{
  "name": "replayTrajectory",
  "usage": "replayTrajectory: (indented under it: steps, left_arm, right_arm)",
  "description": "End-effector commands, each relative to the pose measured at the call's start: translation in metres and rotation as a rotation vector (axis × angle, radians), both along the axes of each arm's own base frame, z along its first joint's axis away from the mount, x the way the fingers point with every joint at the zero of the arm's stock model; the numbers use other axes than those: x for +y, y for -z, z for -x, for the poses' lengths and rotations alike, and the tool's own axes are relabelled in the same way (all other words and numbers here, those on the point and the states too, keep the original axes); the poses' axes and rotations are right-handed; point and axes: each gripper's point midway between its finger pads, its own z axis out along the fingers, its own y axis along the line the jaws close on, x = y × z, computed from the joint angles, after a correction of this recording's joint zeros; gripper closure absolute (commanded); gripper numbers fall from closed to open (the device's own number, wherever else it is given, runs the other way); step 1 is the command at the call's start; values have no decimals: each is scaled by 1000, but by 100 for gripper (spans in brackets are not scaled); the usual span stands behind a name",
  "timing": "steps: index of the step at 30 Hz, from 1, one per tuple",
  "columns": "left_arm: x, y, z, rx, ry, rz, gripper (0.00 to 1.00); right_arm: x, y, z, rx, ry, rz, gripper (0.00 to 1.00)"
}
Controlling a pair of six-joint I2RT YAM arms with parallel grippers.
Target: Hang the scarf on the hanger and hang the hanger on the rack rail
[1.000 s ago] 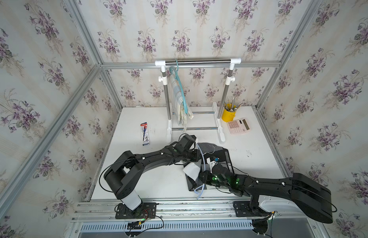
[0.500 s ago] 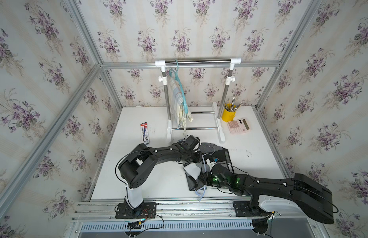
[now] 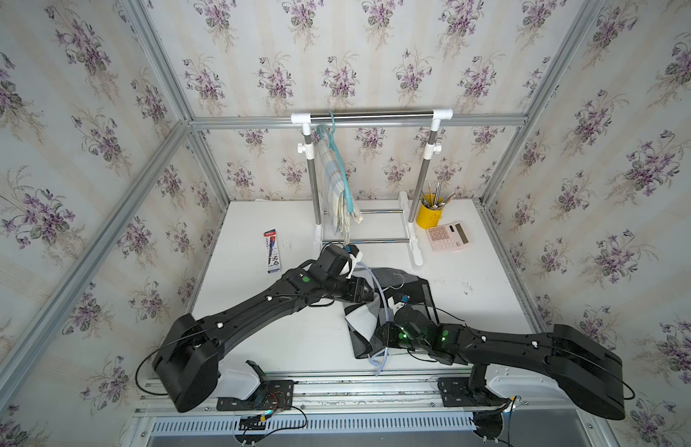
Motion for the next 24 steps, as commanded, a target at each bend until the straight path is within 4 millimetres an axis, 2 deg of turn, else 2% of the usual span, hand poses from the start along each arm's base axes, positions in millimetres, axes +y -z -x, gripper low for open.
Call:
replayTrajectory:
  steps: [1,3,7,10,16,18,22,23,24]
  left_arm:
    - [48,43,10,116,-164,-100,32]
    - [58,65,13,162,-213,-74,31]
    - [59,84,-1,208,-265,-27,30]
    - [48,93,-16,278,-239,29,29]
    - [23,110,-46,299,-218,92,32]
    - [18,112,-51,302,-222,109,42]
    - [18,99,-56,259,-240,148,92]
    - [19,93,-56,241,-246,151,100]
    - [21,89,-56,230,-250,151,100]
  right_arm:
    - [2,-2,1,-8,-22,5,100]
    - [2,-2,1,-9,-26,4,100]
    - [3,-1,3,-3,-32,1,100]
    - [2,1,4,5,-35,-2,100]
    - [3,5,7,18,-45,2,100]
    - [3,6,7,22,-49,2,100]
    - [3,8,9,28,-55,5,100]
    - [3,8,9,28,-58,5,100]
    - [3,8,9,28,-58,7,100]
